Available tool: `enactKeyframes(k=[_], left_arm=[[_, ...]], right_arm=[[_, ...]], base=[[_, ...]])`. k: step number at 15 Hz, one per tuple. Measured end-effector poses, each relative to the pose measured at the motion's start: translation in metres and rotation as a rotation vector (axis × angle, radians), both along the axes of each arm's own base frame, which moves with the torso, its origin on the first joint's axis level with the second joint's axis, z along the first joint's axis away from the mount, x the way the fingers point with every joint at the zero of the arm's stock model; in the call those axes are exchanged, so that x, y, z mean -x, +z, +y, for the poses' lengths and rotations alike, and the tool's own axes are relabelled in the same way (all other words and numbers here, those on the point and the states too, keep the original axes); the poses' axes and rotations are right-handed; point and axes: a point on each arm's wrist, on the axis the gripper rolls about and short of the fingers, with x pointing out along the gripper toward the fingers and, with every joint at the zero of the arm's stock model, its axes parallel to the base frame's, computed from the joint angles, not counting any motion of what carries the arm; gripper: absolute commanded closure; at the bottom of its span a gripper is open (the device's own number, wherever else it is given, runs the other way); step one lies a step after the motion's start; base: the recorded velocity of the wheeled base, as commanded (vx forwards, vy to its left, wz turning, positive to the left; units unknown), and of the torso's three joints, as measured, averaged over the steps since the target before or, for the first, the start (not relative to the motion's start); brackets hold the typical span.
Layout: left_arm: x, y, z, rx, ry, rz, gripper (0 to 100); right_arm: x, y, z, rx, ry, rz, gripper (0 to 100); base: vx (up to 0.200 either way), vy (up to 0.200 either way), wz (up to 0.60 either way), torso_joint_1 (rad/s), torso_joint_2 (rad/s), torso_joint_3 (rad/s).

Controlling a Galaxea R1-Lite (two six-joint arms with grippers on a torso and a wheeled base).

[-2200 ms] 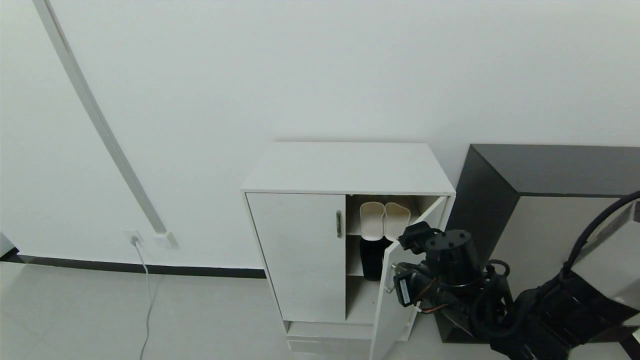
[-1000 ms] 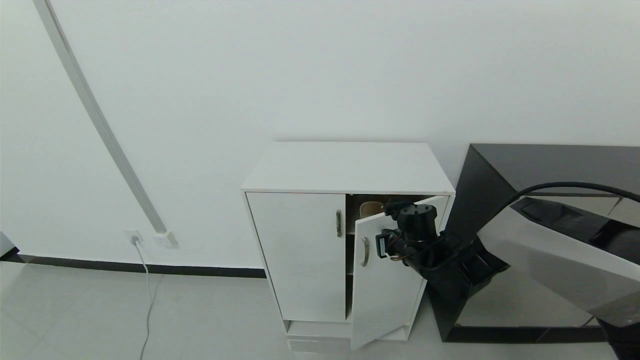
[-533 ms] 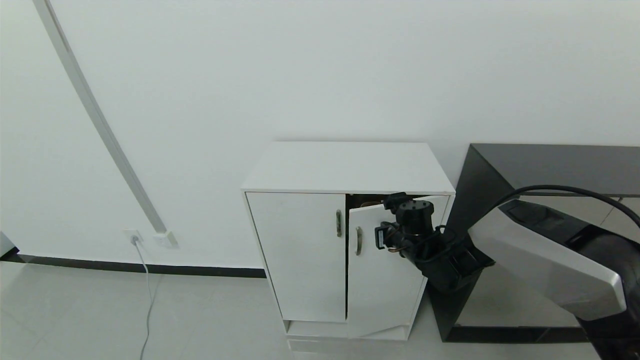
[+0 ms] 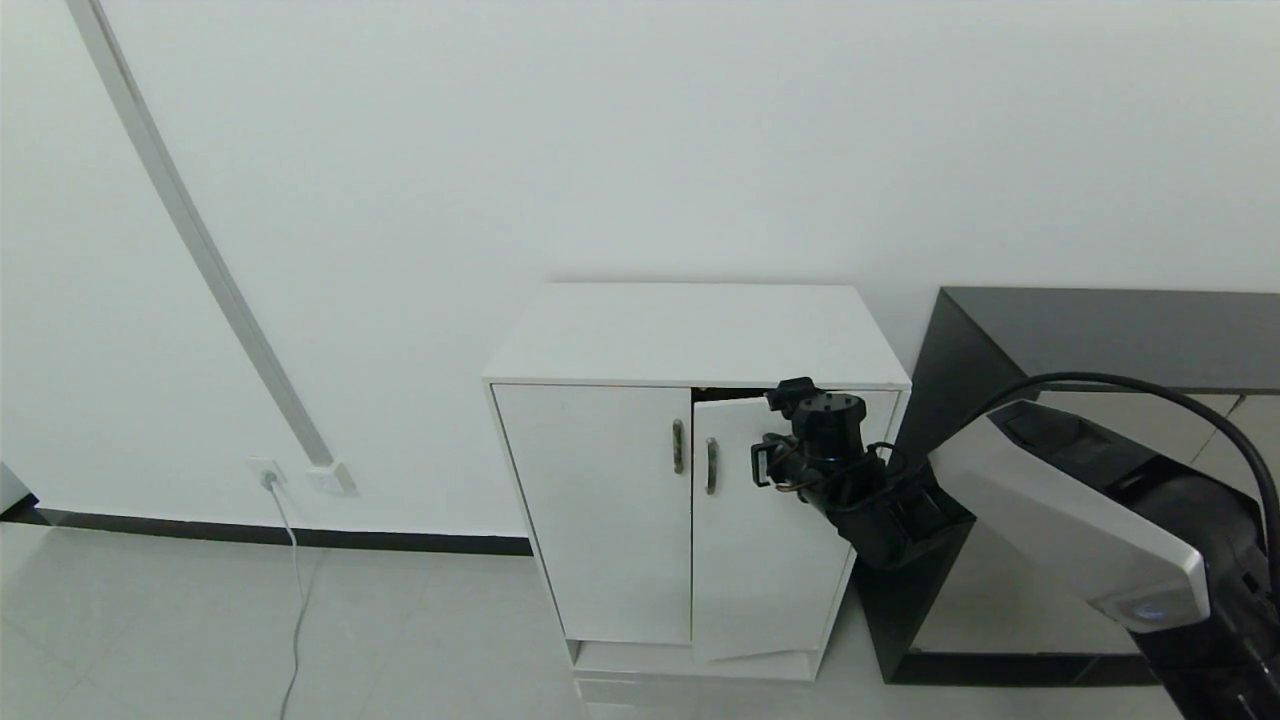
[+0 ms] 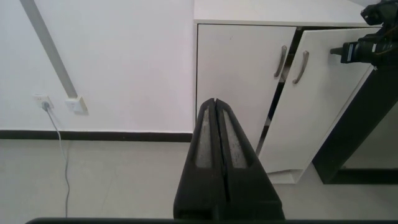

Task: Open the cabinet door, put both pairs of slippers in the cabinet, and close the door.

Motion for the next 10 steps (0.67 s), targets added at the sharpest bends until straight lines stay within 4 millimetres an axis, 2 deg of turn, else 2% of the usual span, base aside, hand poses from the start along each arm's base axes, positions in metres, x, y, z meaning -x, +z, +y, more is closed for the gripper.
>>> enactKeyframes(k=[10], left_arm=[[0.000, 0.000, 0.000, 0.000, -0.001, 0.000, 100]], right_arm=[[-0.019, -0.003, -0.007, -0.003, -0.019, -0.001, 100]], base=[[0.000, 0.000, 0.00, 0.000, 0.00, 0.000]])
